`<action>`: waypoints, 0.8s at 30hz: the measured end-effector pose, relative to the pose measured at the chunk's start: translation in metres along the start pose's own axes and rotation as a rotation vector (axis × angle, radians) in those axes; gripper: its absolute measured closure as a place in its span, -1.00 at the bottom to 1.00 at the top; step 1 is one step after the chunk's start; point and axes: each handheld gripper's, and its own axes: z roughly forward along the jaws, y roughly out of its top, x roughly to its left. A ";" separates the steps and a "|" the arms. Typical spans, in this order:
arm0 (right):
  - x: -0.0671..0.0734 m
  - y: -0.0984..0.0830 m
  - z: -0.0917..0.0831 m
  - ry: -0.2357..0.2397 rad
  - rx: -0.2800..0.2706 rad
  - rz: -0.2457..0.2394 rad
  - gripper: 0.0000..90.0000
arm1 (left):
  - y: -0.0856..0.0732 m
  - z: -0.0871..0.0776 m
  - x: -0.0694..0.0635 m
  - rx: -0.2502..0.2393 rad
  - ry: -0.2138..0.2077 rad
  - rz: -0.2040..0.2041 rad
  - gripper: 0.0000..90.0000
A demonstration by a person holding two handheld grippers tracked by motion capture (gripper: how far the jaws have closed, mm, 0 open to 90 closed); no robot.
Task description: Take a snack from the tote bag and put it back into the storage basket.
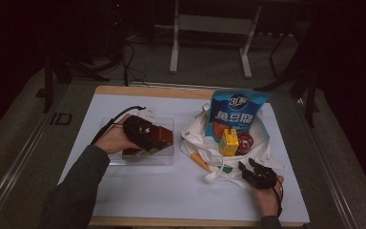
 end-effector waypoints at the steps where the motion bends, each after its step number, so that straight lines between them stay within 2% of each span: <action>1: 0.000 0.000 0.000 0.000 0.000 0.000 0.18 | 0.000 0.002 0.000 0.010 0.001 0.001 -0.21; 8: 0.000 0.000 0.000 0.000 0.000 0.001 0.17 | 0.000 0.016 -0.002 0.086 0.007 0.017 -0.21; 13: 0.000 0.000 0.000 0.000 0.000 0.001 0.17 | -0.001 0.017 -0.001 0.086 0.000 -0.013 -0.24; 17: 0.000 0.000 0.000 0.000 0.000 0.001 0.17 | -0.002 0.017 -0.002 0.079 0.002 -0.014 -0.26; 24: 0.000 0.000 0.000 0.001 0.000 0.001 0.17 | -0.006 0.024 -0.001 0.108 -0.009 -0.034 -0.30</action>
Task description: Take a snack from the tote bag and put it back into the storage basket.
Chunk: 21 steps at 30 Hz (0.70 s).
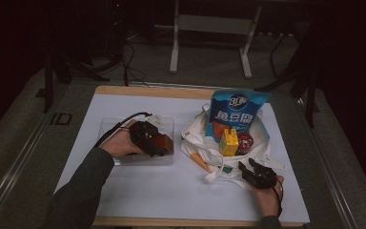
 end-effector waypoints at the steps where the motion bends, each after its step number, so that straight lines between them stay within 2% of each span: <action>1: 0.000 0.000 0.000 0.001 0.000 0.000 0.17 | 0.000 0.001 0.000 -0.002 0.000 -0.003 -0.30; 9: 0.000 0.000 0.000 -0.001 0.000 0.000 0.17 | 0.004 0.006 -0.001 0.016 0.005 -0.004 -0.41; 12: 0.000 0.000 0.000 0.001 0.000 0.000 0.17 | 0.005 0.007 -0.002 0.000 -0.008 -0.006 -0.41; 18: 0.000 0.000 0.000 0.001 0.000 0.001 0.17 | 0.008 0.008 -0.005 -0.003 -0.002 0.011 -0.41; 21: 0.000 0.000 0.000 0.001 0.000 0.001 0.17 | 0.010 0.006 -0.006 -0.021 0.006 0.018 -0.40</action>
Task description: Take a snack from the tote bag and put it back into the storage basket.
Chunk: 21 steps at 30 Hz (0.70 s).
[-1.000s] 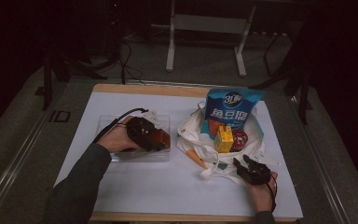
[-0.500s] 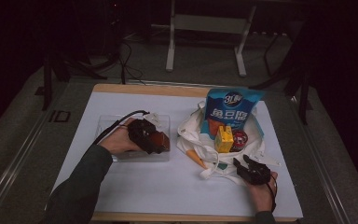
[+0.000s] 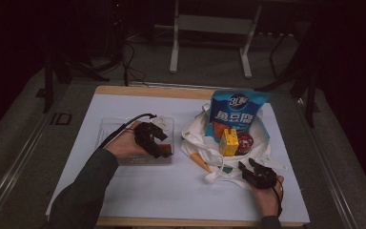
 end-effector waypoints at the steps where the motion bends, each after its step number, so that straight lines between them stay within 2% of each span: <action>1: 0.000 0.000 0.000 0.000 0.000 0.001 0.17 | 0.001 0.000 -0.001 -0.005 0.005 -0.002 -0.40; 6: 0.000 0.000 0.000 0.003 -0.001 0.003 0.17 | 0.006 -0.004 -0.005 -0.022 0.015 0.025 -0.40; 21: 0.000 0.000 0.000 0.003 -0.002 0.003 0.17 | 0.019 -0.011 -0.006 -0.093 0.063 0.034 -0.37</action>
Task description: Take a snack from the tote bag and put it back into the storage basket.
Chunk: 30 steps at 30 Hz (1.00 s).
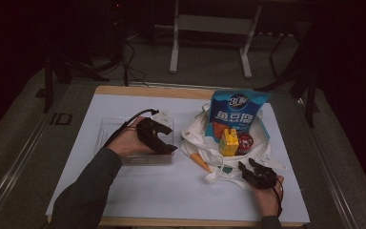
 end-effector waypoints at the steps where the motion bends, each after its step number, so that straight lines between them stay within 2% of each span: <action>1: 0.000 0.000 0.000 0.000 0.000 -0.001 0.17 | 0.001 0.000 -0.001 -0.008 0.003 -0.001 -0.36; 13: 0.000 0.000 0.000 -0.001 0.000 -0.002 0.17 | 0.012 0.004 -0.004 -0.034 0.000 0.001 -0.36; 16: 0.000 0.000 0.000 -0.003 -0.001 -0.003 0.17 | 0.014 0.006 -0.005 -0.035 -0.006 0.014 -0.31; 27: 0.000 0.000 0.000 -0.003 0.000 -0.003 0.17 | 0.023 0.012 -0.007 -0.083 0.013 -0.004 -0.24; 30: 0.000 0.000 0.000 -0.003 0.000 -0.004 0.17 | 0.026 0.014 -0.007 -0.090 0.001 -0.015 -0.23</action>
